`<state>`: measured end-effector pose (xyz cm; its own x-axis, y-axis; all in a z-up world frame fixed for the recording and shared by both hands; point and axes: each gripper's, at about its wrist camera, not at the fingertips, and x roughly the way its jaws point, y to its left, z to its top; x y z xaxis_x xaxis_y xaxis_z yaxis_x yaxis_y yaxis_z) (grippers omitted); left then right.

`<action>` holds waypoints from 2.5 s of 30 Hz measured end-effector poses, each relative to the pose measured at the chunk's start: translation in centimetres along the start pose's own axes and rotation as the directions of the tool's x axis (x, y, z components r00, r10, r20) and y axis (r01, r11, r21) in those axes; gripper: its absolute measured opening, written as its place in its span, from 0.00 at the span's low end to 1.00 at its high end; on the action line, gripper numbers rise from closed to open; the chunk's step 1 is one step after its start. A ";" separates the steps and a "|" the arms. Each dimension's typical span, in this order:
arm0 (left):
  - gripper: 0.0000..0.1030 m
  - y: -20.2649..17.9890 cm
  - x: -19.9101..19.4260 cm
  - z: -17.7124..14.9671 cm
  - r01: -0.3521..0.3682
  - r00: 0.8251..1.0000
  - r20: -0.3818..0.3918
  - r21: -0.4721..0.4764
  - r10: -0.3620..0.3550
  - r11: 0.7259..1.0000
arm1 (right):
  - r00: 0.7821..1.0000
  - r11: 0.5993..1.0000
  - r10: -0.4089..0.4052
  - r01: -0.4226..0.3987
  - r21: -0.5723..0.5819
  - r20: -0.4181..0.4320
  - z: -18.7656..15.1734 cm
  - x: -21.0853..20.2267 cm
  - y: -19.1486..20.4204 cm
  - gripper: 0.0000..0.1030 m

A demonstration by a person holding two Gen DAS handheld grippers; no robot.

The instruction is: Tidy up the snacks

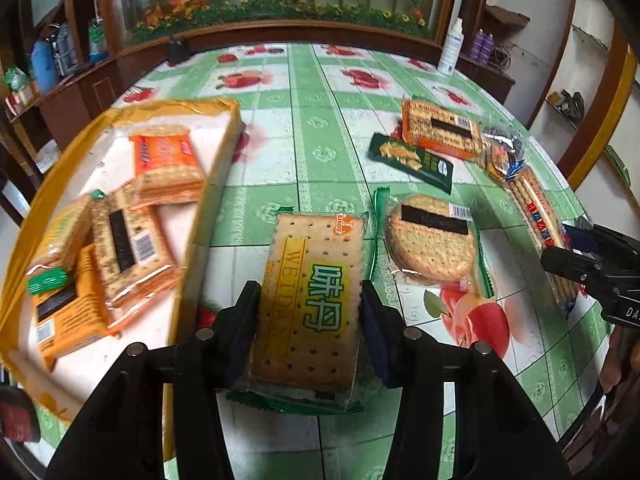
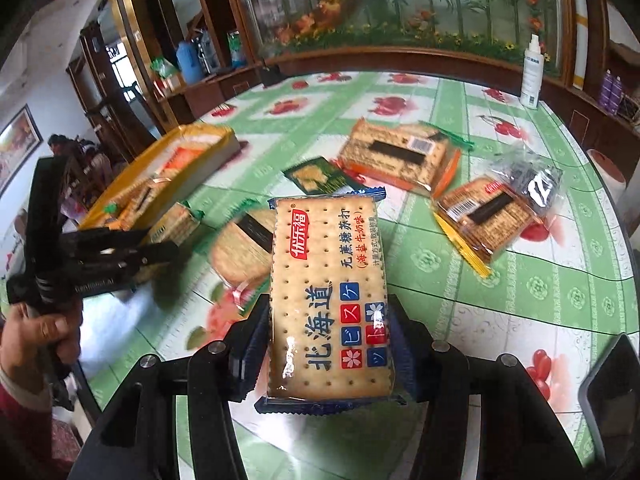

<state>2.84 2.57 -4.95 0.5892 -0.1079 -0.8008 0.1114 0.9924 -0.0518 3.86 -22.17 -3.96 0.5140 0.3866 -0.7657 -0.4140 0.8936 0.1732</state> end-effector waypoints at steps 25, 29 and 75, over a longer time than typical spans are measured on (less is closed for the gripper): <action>0.46 4.3 -5.6 0.9 -0.066 0.990 0.119 -0.080 0.076 0.995 | 0.985 0.981 0.166 -0.162 -0.106 0.035 4.1 1.2 8.3 0.54; 0.46 5.4 -6.0 0.8 -0.080 0.987 0.128 -0.104 0.094 0.991 | 0.983 0.976 0.182 -0.178 -0.122 0.028 4.6 1.8 9.5 0.54; 0.46 17.5 -2.2 0.7 -0.219 0.972 0.010 -0.311 0.233 0.925 | 0.944 0.938 0.315 -0.325 -0.120 -0.095 17.8 22.0 24.7 0.54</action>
<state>4.05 20.09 -3.68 0.6065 0.1263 -0.7850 -0.2753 0.9596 -0.0584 18.34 12.42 -5.47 0.2835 0.6248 -0.7275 -0.6458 0.6852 0.3368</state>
